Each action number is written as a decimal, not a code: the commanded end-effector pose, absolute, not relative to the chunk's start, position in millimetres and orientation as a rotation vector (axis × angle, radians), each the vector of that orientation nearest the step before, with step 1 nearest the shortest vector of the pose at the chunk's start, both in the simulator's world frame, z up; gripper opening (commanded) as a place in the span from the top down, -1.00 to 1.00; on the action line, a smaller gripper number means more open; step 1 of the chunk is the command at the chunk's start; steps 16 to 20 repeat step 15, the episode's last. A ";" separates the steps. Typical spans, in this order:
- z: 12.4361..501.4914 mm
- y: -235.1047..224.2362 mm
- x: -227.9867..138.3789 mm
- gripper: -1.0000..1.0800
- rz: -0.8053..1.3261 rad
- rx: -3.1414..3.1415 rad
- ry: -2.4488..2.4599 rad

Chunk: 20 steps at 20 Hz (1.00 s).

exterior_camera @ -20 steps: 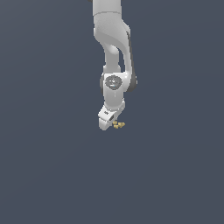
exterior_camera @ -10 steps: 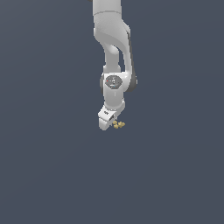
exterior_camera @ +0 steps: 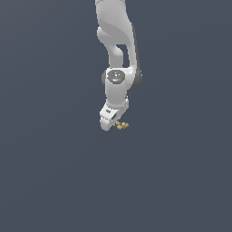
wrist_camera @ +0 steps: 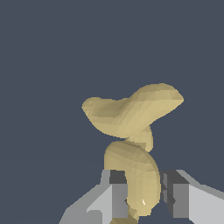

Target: Pick up the object and move it to a goal position.

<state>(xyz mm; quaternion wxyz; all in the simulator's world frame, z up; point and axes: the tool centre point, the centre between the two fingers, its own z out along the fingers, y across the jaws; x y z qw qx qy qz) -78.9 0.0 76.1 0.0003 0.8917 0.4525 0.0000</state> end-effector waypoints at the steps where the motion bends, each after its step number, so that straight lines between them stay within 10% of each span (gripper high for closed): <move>1: 92.5 -3.1 -80.8 1.00 0.000 2.800 1.422; 20: 147.2 -12.9 -85.8 1.00 0.000 2.801 1.422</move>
